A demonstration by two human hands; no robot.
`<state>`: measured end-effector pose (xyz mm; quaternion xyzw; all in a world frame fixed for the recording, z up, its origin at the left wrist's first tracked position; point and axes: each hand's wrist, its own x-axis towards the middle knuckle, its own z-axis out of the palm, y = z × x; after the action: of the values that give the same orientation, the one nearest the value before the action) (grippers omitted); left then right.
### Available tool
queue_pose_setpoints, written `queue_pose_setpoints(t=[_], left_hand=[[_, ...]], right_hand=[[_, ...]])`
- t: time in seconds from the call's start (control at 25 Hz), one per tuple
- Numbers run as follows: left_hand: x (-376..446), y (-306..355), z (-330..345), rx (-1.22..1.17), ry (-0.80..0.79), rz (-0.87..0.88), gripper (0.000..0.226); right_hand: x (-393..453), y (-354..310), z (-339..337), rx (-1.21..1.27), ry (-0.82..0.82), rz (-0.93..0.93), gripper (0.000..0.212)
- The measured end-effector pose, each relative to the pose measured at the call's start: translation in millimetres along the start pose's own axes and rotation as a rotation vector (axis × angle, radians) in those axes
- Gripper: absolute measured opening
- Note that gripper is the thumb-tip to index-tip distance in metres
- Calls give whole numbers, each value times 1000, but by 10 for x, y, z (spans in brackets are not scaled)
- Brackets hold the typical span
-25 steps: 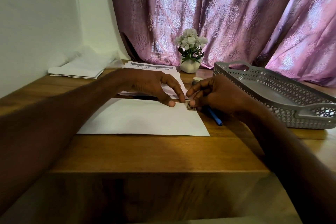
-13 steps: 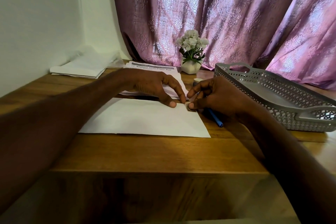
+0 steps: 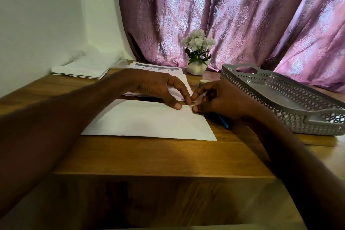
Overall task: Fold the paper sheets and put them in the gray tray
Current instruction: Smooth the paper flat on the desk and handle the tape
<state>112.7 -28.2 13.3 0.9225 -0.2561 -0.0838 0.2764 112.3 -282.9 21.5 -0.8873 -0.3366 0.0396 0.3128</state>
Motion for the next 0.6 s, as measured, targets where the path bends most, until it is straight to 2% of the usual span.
queue_pose_setpoints(t=[0.12,0.24,0.32,0.52,0.6], left_hand=[[13,20,5,4,-1,-5,36],[19,34,10,0,6,-30,33],[7,34,7,-9,5,-27,32],[-17,80,9,-4,0,-21,31],[-25,84,9,-5,3,-4,33]], right_hand=[[-8,2,-7,-118,28,-12,29],[9,31,30,-128,81,-3,12],[32,38,61,-171,100,0,10],[62,58,109,-119,116,30,2],[60,56,115,-105,115,17,7]])
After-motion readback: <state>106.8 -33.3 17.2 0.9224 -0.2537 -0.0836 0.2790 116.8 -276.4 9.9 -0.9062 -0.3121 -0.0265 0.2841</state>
